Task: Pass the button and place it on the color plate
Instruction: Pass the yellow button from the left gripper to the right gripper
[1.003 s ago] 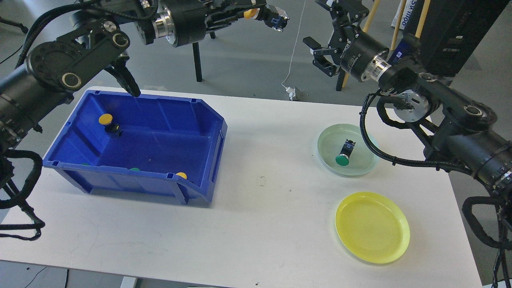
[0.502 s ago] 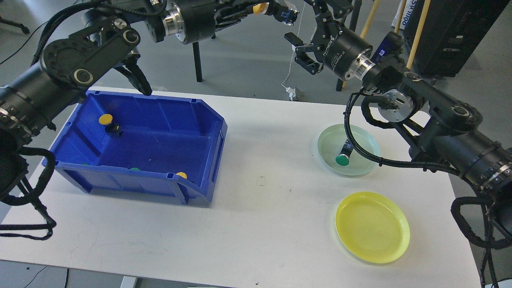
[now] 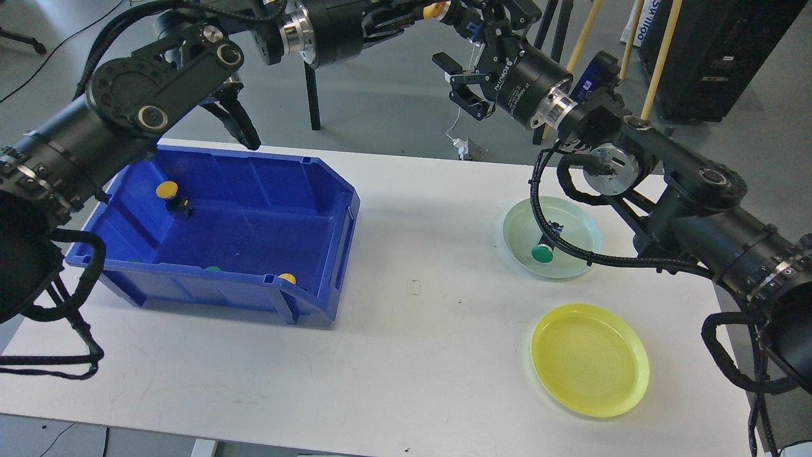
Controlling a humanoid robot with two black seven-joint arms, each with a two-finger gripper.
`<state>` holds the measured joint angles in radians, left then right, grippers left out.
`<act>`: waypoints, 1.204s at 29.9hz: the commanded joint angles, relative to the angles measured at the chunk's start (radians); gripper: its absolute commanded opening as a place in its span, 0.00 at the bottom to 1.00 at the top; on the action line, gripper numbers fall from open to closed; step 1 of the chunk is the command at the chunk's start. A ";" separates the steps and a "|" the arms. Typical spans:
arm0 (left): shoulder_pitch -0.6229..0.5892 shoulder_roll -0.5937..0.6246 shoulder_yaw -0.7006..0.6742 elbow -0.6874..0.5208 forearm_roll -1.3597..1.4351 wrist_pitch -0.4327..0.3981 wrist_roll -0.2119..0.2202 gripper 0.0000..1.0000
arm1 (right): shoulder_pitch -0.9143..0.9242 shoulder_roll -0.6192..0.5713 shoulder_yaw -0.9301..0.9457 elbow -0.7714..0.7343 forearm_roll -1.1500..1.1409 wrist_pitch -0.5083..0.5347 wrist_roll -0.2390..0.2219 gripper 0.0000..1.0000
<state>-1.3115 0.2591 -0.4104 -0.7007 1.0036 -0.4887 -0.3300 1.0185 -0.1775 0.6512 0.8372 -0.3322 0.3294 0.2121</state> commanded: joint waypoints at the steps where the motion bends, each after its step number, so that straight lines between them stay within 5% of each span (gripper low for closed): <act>1: 0.001 0.000 -0.002 0.010 0.000 0.000 -0.001 0.07 | 0.005 0.000 0.001 0.000 0.001 0.000 0.001 0.71; 8: 0.005 0.005 0.002 0.014 -0.040 0.000 -0.001 0.07 | 0.006 0.001 0.001 -0.001 0.001 0.000 0.003 0.56; 18: 0.012 0.002 0.001 0.014 -0.042 0.000 -0.001 0.07 | 0.009 0.001 0.002 -0.006 -0.001 0.002 0.004 0.18; 24: 0.014 0.002 0.004 0.014 -0.040 0.000 0.003 0.10 | 0.011 0.000 0.001 -0.006 -0.002 0.007 0.006 0.15; 30: 0.014 0.003 0.005 0.014 -0.040 0.000 0.005 0.31 | 0.020 0.000 0.001 -0.009 -0.002 0.007 0.006 0.15; 36: 0.014 0.005 0.007 0.014 -0.040 0.000 0.005 0.31 | 0.023 0.000 0.001 -0.012 -0.002 0.007 0.006 0.15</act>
<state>-1.2980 0.2632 -0.4053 -0.6874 0.9623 -0.4885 -0.3261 1.0402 -0.1782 0.6511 0.8257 -0.3350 0.3355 0.2168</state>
